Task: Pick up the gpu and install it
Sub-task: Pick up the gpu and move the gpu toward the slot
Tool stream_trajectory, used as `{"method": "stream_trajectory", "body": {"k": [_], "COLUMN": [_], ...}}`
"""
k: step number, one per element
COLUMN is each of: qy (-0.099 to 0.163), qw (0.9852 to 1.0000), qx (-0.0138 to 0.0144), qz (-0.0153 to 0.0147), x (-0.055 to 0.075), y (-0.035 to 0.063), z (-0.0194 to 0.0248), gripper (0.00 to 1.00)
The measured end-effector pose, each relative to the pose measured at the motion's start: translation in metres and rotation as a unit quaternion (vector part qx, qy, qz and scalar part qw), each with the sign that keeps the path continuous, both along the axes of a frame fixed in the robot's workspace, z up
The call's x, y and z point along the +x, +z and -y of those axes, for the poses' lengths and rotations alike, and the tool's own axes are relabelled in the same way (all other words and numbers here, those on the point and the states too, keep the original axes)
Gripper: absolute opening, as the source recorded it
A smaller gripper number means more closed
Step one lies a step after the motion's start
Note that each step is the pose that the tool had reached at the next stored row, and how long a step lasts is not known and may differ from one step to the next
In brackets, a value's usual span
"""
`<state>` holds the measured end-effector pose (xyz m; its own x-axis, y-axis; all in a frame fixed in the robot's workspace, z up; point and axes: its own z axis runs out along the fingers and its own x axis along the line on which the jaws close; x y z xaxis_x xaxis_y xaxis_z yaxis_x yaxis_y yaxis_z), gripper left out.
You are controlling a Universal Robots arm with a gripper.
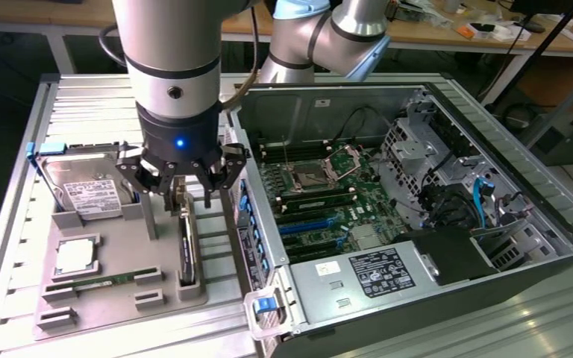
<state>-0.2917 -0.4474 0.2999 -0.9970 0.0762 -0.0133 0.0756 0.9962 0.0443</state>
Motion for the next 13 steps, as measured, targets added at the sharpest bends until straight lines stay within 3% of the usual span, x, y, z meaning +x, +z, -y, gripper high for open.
{"method": "stream_trajectory", "body": {"k": [13], "qy": [0.0], "qw": [1.0], "qx": [0.0], "qz": [0.0], "x": [0.0], "y": [-0.0069], "z": [0.0], "gripper": [0.54]}}
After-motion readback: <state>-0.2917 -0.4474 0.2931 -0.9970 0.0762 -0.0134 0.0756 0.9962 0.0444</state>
